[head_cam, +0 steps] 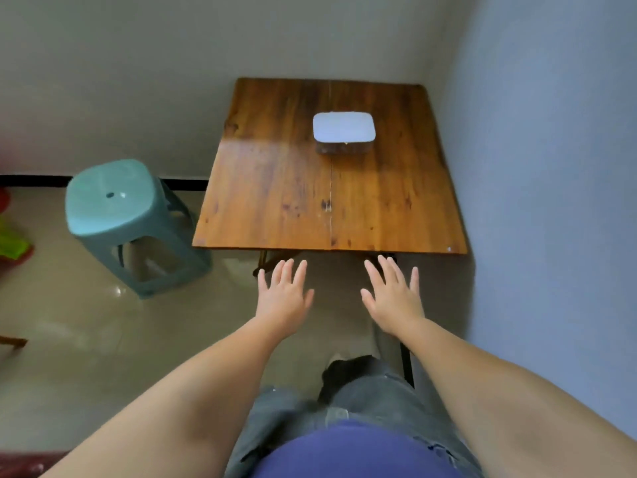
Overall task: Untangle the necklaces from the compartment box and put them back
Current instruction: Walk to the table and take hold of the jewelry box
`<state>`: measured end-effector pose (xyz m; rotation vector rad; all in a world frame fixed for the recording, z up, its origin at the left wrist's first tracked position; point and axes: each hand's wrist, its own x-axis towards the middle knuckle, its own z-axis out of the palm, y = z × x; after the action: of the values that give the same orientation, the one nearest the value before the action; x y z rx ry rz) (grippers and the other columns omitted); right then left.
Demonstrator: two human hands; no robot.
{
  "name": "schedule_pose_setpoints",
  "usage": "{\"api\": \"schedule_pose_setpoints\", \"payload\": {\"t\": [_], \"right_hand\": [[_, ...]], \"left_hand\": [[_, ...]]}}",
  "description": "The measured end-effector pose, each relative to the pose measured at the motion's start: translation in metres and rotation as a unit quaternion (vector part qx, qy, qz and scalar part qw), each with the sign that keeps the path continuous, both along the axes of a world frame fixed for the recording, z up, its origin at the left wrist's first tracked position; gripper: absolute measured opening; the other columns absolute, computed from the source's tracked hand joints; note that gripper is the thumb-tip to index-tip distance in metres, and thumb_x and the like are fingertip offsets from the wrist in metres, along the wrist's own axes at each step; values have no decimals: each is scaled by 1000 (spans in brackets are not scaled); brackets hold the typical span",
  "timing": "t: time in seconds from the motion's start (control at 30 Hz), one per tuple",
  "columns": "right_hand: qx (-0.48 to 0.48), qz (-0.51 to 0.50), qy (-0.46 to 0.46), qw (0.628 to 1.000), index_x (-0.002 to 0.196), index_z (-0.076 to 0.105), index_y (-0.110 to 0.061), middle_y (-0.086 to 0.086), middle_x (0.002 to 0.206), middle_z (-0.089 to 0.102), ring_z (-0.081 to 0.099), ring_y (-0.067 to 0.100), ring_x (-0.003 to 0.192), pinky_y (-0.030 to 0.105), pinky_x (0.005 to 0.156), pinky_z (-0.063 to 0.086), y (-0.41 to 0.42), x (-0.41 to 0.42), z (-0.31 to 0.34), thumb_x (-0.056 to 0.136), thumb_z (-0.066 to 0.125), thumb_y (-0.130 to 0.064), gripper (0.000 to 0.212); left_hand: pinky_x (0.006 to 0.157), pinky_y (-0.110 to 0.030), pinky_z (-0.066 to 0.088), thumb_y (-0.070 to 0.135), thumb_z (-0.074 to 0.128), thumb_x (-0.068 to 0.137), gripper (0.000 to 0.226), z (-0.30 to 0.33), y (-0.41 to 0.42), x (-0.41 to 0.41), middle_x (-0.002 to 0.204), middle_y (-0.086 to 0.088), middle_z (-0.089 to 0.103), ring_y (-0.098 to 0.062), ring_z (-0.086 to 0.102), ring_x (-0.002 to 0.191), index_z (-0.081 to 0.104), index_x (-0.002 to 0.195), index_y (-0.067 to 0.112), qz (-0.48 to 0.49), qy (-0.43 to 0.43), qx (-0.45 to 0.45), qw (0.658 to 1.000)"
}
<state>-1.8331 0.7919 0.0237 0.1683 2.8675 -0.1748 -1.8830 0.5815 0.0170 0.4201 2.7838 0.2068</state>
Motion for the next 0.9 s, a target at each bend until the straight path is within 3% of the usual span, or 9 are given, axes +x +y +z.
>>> {"api": "schedule_pose_setpoints", "payload": {"t": [0.27, 0.53, 0.67, 0.73, 0.8, 0.9], "right_hand": [[-6, 22, -4, 1000, 150, 6, -27, 6, 161, 5, -1, 24, 147, 54, 113, -6, 44, -193, -5, 98, 28, -47, 60], [12, -2, 19, 1000, 149, 15, -25, 7, 160, 12, 7, 28, 147, 53, 115, 1, 71, -364, -18, 95, 46, -37, 64], [31, 51, 23, 998, 149, 18, -25, 8, 159, 16, 11, 28, 146, 52, 113, -2, 89, -428, -38, 91, 55, -38, 70], [42, 96, 11, 994, 148, 21, -24, 10, 158, 19, 13, 29, 146, 52, 112, -3, 93, -444, -50, 89, 59, -35, 70], [39, 118, 18, 992, 146, 28, -24, 11, 156, 25, 18, 31, 144, 54, 113, 0, 96, -451, -57, 87, 63, -29, 68], [28, 124, 34, 991, 143, 35, -23, 12, 153, 32, 24, 32, 142, 55, 114, 5, 101, -453, -53, 86, 65, -28, 65]], "left_hand": [[118, -45, 11, 45, 29, 98, 60, 6, 54, -161, 158, -7, 14, -24, 9, 145, 6, 149, 22, 99, -41, 99, 989], [114, -43, 22, 47, 31, 98, 59, -3, 108, -348, 159, -3, 14, -23, 17, 145, 12, 148, 23, 204, -134, 275, 930], [111, -41, 26, 47, 24, 100, 52, -16, 133, -415, 154, -1, 30, -23, 27, 141, 23, 146, 22, 314, -226, 370, 845], [99, -35, 36, 47, 21, 100, 46, -23, 144, -433, 132, 1, 51, -19, 47, 124, 44, 131, 22, 400, -273, 432, 761], [93, -33, 40, 49, 22, 99, 44, -26, 151, -438, 119, 1, 59, -14, 55, 107, 52, 117, 23, 459, -287, 477, 692], [106, -40, 38, 51, 22, 99, 49, -26, 156, -436, 125, -1, 57, -18, 51, 117, 49, 128, 22, 486, -276, 497, 664]]}}
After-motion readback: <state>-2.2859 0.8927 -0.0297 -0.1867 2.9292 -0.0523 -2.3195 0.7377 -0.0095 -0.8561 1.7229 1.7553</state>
